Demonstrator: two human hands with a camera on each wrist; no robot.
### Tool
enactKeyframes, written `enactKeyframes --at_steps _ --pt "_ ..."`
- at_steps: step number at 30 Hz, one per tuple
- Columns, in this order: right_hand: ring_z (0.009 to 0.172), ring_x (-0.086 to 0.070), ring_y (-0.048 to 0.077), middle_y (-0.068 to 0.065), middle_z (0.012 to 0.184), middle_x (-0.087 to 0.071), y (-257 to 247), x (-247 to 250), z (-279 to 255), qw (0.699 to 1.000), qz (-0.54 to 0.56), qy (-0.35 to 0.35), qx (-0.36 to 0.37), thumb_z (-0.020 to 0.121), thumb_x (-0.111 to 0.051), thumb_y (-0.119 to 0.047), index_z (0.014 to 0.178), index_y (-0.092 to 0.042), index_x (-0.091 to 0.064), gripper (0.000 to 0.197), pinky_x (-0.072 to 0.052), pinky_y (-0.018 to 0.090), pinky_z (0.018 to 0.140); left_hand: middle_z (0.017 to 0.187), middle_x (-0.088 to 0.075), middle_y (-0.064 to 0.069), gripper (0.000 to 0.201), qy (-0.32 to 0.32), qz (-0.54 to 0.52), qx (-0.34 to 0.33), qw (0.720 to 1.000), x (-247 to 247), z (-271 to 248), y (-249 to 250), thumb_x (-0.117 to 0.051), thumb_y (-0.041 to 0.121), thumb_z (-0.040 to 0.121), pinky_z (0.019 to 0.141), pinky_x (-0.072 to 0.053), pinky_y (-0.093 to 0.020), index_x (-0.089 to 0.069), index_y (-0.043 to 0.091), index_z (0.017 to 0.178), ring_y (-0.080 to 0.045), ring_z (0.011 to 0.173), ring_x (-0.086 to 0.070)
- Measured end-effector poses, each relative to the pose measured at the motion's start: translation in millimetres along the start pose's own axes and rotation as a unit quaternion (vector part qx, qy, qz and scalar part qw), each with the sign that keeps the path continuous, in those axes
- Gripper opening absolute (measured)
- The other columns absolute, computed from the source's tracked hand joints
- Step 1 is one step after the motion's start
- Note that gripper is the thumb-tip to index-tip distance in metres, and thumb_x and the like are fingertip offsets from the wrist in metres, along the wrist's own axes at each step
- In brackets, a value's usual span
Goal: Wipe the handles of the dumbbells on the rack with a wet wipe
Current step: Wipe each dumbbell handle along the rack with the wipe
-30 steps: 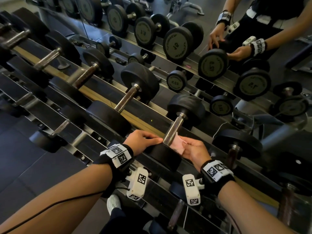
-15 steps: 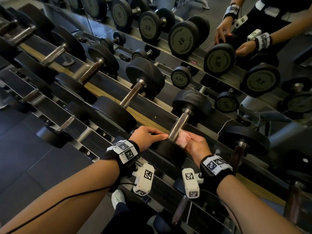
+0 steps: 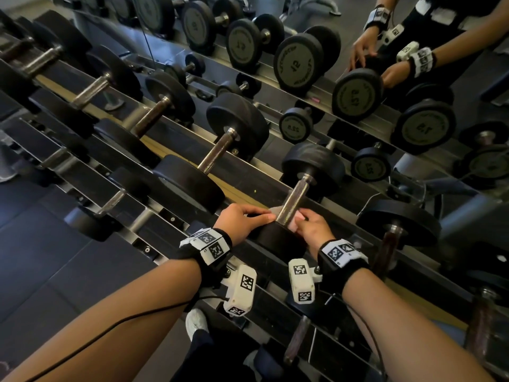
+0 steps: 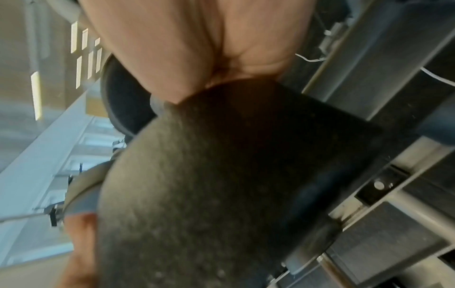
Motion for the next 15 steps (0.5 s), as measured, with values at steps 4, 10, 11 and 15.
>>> enactKeyframes --at_steps 4,10,11,15 --pt "0.113 -0.060 0.028 0.014 0.123 -0.063 4.8 3.7 -7.7 0.999 0.042 0.001 -0.002 0.099 -0.049 -0.009 0.127 -0.017 -0.058 0.030 -0.048 0.043 0.100 0.097 -0.063 0.028 0.011 0.015 -0.007 -0.019 1.000 -2.1 -3.1 -0.6 -0.072 0.052 0.082 0.072 -0.039 -0.011 -0.067 0.053 0.091 0.006 0.094 -0.057" --pt "0.114 -0.060 0.030 0.015 0.120 -0.064 -1.1 13.8 -20.1 0.999 -0.014 -0.006 0.049 0.098 -0.050 -0.010 0.115 -0.017 -0.064 0.023 -0.047 0.051 0.104 0.103 -0.061 0.030 0.019 0.029 -0.020 -0.028 0.999 -5.3 -4.8 -5.3 -0.070 0.053 0.082 0.088 -0.042 -0.019 -0.065 0.054 0.101 0.004 0.102 -0.056" --pt "0.114 -0.061 0.029 0.015 0.119 -0.065 -2.3 16.9 -22.0 0.998 -0.018 -0.011 0.058 0.098 -0.051 -0.009 0.113 -0.017 -0.064 0.022 -0.047 0.051 0.103 0.108 -0.063 0.026 0.023 0.031 -0.027 -0.028 0.999 -6.0 -5.9 -6.9 -0.070 0.052 0.084 0.096 -0.042 -0.024 -0.065 0.052 0.106 -0.001 0.108 -0.056" --pt "0.106 -0.064 0.026 0.010 0.108 -0.070 -12.3 25.2 -36.4 0.994 -0.021 -0.044 0.096 0.084 -0.064 -0.027 0.103 -0.022 -0.068 0.020 -0.051 0.045 0.097 0.130 -0.060 0.010 0.039 0.033 -0.067 -0.038 0.996 -7.9 -21.6 -12.3 -0.067 0.036 0.091 0.107 -0.041 -0.031 -0.058 0.043 0.128 -0.008 0.120 -0.054"
Point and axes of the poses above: each hand's wrist, its own z-axis towards the middle knuckle, its own x-axis out of the back of the hand, y = z × x, the point moved 4 cm from there along z, towards the middle knuckle
